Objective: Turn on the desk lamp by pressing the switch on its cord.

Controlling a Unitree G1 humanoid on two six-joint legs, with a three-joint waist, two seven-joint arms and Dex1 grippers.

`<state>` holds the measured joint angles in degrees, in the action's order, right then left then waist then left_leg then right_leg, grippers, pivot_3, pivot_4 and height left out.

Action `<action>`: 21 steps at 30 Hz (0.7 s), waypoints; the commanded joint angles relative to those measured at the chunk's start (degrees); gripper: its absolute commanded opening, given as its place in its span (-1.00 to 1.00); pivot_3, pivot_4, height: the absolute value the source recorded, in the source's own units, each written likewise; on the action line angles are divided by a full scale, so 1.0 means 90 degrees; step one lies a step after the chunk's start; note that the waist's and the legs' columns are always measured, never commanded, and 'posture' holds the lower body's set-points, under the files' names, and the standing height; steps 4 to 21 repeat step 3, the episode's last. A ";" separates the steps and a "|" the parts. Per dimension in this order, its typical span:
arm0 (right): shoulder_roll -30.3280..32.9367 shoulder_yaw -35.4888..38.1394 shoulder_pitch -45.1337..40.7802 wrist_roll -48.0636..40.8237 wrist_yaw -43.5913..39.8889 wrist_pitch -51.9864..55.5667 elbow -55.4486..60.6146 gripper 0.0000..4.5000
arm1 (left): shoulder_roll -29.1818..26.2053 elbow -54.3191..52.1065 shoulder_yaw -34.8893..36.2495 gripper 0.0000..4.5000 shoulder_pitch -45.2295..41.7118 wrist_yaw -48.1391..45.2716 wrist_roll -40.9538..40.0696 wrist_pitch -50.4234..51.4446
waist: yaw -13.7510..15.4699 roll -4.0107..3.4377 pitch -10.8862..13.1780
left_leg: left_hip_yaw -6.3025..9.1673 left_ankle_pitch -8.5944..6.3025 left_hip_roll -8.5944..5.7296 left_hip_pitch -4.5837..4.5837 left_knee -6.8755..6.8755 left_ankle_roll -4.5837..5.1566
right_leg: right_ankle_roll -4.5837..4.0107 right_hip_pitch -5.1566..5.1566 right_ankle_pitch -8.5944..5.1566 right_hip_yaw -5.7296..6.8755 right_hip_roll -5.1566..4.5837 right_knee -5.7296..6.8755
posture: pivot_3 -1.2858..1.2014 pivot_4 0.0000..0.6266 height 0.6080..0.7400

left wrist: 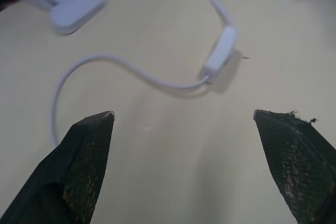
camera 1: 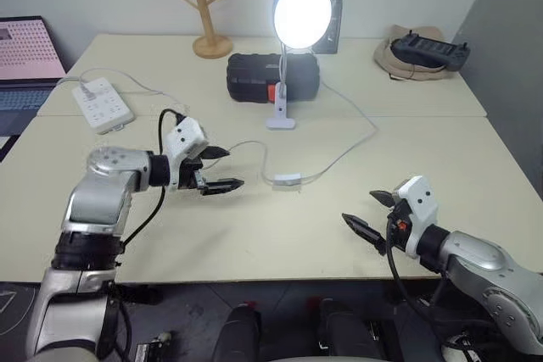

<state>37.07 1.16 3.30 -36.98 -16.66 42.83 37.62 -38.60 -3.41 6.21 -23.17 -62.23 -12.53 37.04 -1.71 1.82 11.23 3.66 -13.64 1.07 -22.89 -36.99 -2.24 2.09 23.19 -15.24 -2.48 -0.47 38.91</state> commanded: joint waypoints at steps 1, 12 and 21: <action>-0.0059 0.0298 -0.0048 0.0001 -0.0014 0.0018 0.0181 1.00 | 0.0157 -0.0952 0.0405 0.98 0.0432 0.0761 -0.0305 0.0465 | 0.0025 0.0004 -0.0002 | -0.0004 0.0000 0.0020 -0.0001 -0.0001 -0.0001 | 0.0001 0.0000 0.0001 0.0002 0.0000 -0.0001 | 0.03 -0.52 1.00; -0.0100 0.0307 -0.0114 0.0048 -0.0063 -0.0020 -0.0006 1.00 | 0.0285 -0.1024 0.0290 0.98 0.0576 0.1022 -0.0320 0.0464 | 0.0030 0.0005 -0.0002 | -0.0008 0.0000 0.0023 -0.0002 -0.0002 -0.0001 | 0.0001 0.0000 0.0001 0.0002 0.0003 -0.0003 | 0.03 -0.52 1.00; -0.0100 0.0307 -0.0114 0.0048 -0.0063 -0.0020 -0.0006 1.00 | 0.0285 -0.1024 0.0290 0.98 0.0576 0.1022 -0.0320 0.0464 | 0.0030 0.0005 -0.0002 | -0.0008 0.0000 0.0023 -0.0002 -0.0002 -0.0001 | 0.0001 0.0000 0.0001 0.0002 0.0003 -0.0003 | 0.03 -0.52 1.00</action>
